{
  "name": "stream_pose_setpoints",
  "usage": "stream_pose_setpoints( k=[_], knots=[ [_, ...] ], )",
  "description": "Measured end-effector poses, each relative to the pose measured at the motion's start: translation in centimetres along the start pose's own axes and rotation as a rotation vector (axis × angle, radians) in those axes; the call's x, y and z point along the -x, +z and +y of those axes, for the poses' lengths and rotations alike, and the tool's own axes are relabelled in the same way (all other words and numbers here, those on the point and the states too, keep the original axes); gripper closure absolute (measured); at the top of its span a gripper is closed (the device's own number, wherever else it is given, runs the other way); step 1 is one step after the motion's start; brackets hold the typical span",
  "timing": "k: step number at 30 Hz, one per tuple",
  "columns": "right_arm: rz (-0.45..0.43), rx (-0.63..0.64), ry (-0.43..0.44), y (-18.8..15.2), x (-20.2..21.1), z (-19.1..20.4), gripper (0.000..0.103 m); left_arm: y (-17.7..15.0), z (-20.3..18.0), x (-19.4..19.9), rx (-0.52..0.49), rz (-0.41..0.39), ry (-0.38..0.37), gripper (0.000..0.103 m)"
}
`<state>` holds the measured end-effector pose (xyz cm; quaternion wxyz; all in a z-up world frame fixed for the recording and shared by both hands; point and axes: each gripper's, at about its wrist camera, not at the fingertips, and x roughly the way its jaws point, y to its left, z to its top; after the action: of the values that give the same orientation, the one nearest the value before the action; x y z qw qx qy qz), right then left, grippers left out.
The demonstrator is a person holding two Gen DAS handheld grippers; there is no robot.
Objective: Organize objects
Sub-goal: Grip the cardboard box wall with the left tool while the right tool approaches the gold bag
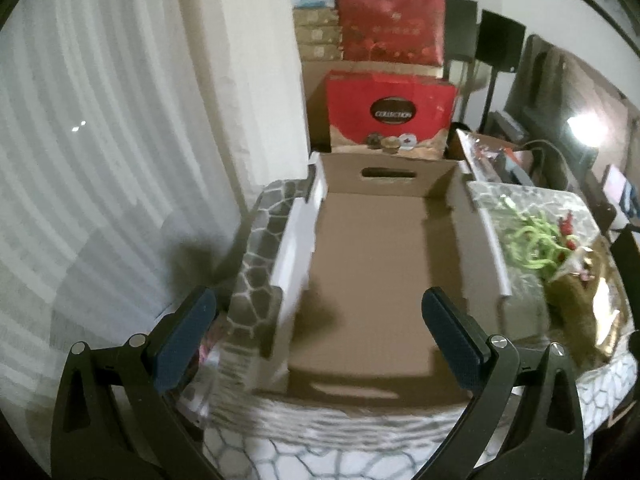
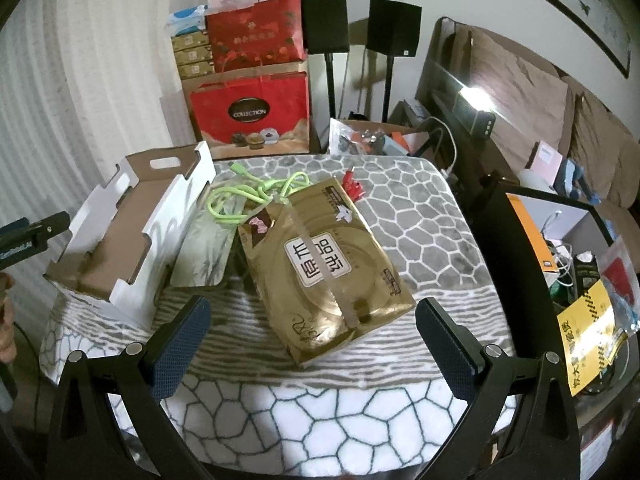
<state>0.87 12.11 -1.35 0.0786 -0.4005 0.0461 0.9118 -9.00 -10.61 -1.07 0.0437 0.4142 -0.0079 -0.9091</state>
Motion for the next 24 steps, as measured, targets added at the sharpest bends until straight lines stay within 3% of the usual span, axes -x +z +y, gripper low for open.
stream_pose_setpoints(
  k=[8, 13, 19, 21, 24],
  knots=[
    [0.015, -0.012, -0.012, 0.9, -0.9, -1.5, 0.0, 0.8, 3.0, -5.3, -0.001, 0.102, 0.008, 0.014],
    [0.025, -0.027, -0.005, 1.1, -1.4, -2.3, 0.0, 0.3, 3.0, -7.2, -0.025, 0.182, -0.034, 0.031],
    [0.029, -0.046, 0.006, 1.2, -1.5, -3.2, 0.0, -0.5, 2.3, -9.1, -0.058, 0.264, -0.074, 0.062],
    [0.029, -0.047, 0.006, 1.2, -1.5, -3.4, 0.0, -0.8, 2.2, -9.6, -0.061, 0.288, -0.094, 0.077],
    [0.039, -0.045, 0.016, 1.3, -1.6, -3.8, 0.0, -1.1, 2.5, -9.7, -0.065, 0.287, -0.081, 0.091]
  ],
)
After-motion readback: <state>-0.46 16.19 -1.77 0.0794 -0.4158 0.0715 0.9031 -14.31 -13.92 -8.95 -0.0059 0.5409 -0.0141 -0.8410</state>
